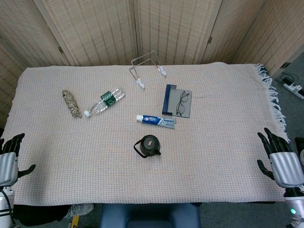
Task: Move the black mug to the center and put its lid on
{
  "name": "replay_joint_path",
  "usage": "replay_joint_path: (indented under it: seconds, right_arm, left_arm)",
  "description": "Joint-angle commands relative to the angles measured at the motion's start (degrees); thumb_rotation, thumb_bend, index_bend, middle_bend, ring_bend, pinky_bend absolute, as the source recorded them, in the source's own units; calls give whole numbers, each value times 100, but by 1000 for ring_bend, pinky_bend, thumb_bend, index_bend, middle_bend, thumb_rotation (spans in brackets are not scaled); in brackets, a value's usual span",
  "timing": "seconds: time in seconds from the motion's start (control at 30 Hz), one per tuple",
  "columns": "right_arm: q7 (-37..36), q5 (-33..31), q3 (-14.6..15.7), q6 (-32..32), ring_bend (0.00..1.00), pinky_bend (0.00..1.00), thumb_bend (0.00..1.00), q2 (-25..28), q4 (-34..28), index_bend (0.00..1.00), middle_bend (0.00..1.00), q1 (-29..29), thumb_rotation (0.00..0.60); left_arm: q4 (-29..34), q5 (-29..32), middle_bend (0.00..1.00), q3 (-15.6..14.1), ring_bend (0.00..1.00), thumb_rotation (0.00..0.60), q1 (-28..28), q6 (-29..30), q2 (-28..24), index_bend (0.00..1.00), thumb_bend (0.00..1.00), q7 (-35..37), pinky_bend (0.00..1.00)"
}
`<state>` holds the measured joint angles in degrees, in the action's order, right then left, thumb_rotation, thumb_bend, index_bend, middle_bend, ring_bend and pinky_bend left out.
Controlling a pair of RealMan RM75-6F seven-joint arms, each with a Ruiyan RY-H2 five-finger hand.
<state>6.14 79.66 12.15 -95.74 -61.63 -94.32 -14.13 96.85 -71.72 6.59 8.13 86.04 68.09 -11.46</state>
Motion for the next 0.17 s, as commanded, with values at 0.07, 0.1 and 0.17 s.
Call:
replay_joint_path:
  seconds: [0.07,0.1,0.17]
  right_arm:
    - [-414,78,-53,-1,100,132,378,-105,338,41,10,326,600]
    - [-501,96,-93,19,103,132,378,-134,414,41,10,378,600]
    - [-626,141,-156,44,108,132,378,-164,514,41,10,436,600]
  left_arm:
    - [96,-40,89,-85,106,600,-164,162,-13,73,88,-32,0]
    - [116,-59,89,-93,106,600,-197,202,-3,74,88,-25,0]
    - [119,-109,89,-96,106,600,-218,240,21,76,89,-20,0]
